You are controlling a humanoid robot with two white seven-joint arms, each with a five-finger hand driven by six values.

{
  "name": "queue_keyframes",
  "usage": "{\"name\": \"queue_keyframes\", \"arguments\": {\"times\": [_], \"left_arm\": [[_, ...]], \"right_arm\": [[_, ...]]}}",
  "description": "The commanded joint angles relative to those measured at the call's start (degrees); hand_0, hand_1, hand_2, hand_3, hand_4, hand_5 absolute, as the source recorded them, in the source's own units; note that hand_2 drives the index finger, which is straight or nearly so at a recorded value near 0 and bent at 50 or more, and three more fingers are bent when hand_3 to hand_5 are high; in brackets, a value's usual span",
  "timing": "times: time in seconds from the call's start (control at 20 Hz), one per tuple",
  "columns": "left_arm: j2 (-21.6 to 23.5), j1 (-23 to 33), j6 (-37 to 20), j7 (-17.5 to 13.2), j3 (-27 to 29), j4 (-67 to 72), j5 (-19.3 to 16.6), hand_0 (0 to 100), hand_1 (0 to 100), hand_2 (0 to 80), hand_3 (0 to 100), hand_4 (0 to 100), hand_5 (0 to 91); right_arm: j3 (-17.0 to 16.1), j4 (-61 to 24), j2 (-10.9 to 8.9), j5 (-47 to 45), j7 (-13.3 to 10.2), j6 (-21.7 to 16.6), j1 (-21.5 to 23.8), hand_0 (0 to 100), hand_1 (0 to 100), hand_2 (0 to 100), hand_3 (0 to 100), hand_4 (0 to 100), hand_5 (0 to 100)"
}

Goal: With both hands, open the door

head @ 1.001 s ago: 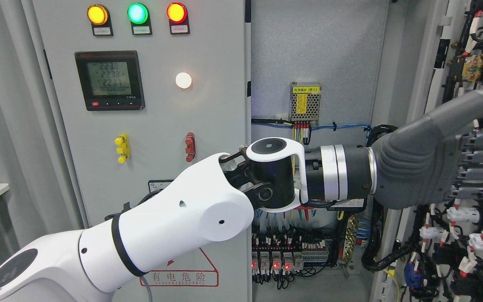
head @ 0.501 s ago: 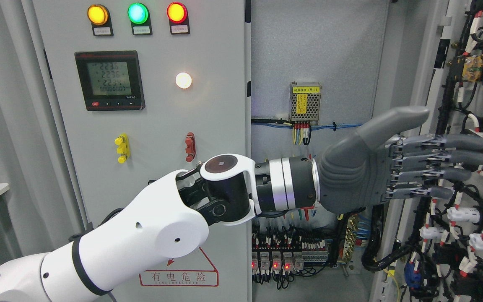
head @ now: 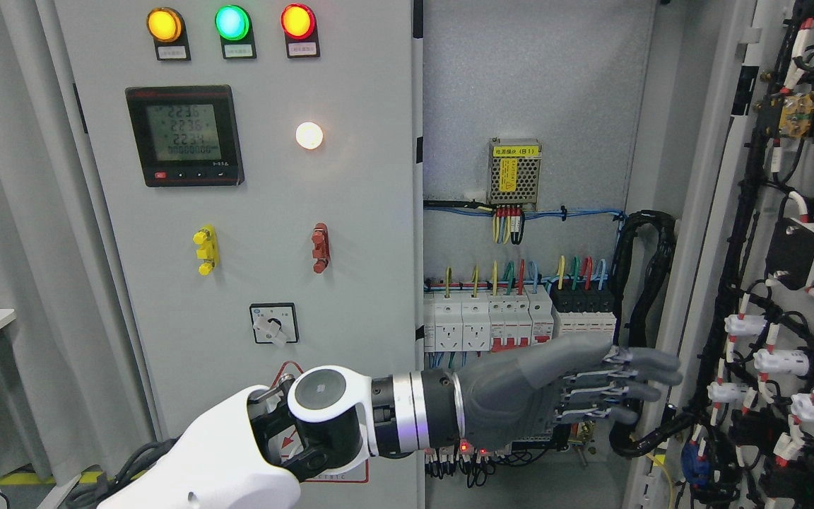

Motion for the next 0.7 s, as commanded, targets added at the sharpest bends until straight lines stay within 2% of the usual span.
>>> {"name": "queue_keyframes", "arguments": {"times": [0.0,0.1,0.2,0.3,0.4,0.5,0.55,0.65], "left_arm": [[9.0,24.03,0.61,-1.37,9.04,-5.49,-12.55,29,0,2.9,3,3,0.0],[12.42,32.4,0.52,-2.86,10.29,-5.41,-12.73,29,0,2.8,3,3,0.0],[14.71,38.38,-0.09,-2.7,10.55,-5.06,-14.21,29,0,2.8,3,3,0.0],[14.98,47.15,-0.36,-2.43,12.39,-2.87,-19.03,29,0,2.8,3,3,0.0],[14.99,56.21,-0.27,-2.34,17.03,0.9,-23.17,29,0,2.9,3,3,0.0],[14.46,62.37,-0.27,-1.91,21.7,6.6,-27.3,29,0,2.9,3,3,0.0],[13.94,65.71,-0.53,-0.16,22.93,10.38,-29.76,29,0,2.9,3,3,0.0],[11.57,70.64,-1.14,5.19,25.65,16.8,-31.88,29,0,2.9,3,3,0.0]], "right_arm": [[0.35,1.93,-0.35,-0.07,-0.02,0.0,-1.14,22,0,0,0,0,0],[0.27,1.93,-0.35,0.01,-0.02,0.0,-1.14,22,0,0,0,0,0],[0.44,1.58,-0.35,-0.07,-0.02,0.0,-1.23,22,0,0,0,0,0],[0.44,1.58,-0.44,-0.07,-0.02,0.0,-1.14,22,0,0,0,0,0],[0.35,1.58,-0.35,-0.07,-0.02,0.0,-1.14,22,0,0,0,0,0],[0.35,1.58,-0.44,-0.07,-0.02,0.0,-1.23,22,0,0,0,0,0],[0.27,1.58,-0.53,-0.07,-0.11,-0.09,-1.23,22,0,0,0,0,0],[0.18,1.49,-0.53,-0.16,-0.02,-0.09,-1.14,22,0,0,0,0,0]]}}
